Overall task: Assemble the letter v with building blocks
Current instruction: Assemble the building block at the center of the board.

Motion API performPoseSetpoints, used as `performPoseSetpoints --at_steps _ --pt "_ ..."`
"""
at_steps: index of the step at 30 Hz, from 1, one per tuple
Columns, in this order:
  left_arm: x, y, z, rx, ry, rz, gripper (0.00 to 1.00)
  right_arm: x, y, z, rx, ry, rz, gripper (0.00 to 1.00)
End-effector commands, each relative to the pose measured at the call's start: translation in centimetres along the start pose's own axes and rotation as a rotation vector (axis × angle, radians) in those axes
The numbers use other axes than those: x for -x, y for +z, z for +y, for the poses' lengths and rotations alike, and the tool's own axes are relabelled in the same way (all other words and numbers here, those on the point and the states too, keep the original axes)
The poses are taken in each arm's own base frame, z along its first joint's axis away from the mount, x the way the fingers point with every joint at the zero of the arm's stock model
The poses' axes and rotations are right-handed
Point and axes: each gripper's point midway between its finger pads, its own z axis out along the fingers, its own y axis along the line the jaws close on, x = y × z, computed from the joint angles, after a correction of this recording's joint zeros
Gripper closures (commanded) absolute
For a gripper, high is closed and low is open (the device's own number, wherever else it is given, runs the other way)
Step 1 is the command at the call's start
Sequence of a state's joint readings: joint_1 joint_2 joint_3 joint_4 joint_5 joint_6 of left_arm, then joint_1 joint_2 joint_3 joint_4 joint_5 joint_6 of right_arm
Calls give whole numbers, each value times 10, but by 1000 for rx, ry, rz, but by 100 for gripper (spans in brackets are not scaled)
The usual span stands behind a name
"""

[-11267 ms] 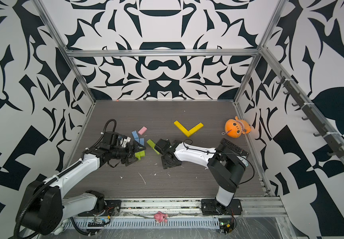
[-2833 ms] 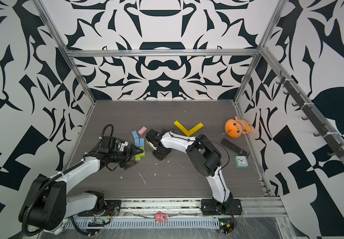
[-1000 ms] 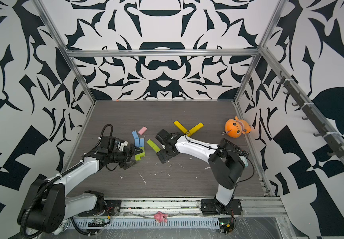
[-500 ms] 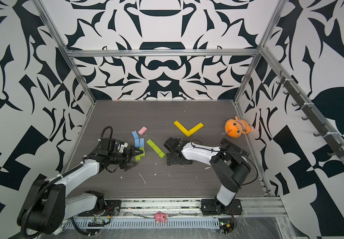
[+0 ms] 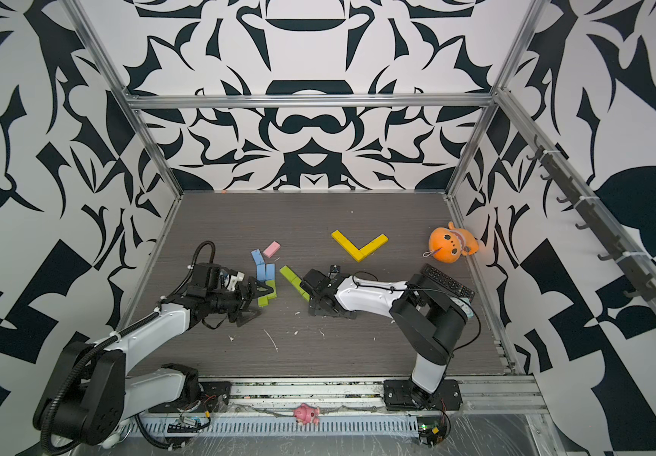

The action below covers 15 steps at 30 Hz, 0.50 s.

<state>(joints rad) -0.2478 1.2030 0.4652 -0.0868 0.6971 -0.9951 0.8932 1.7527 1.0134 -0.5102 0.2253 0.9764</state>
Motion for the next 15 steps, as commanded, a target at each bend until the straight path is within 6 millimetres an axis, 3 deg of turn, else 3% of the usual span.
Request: performPoseSetpoints --at_steps 1,15 --pt "-3 1 5 3 -7 15 1 -2 7 5 -33 46 -1 1" --pt "-6 2 9 10 -5 29 1 -8 19 6 -64 96 19 1"
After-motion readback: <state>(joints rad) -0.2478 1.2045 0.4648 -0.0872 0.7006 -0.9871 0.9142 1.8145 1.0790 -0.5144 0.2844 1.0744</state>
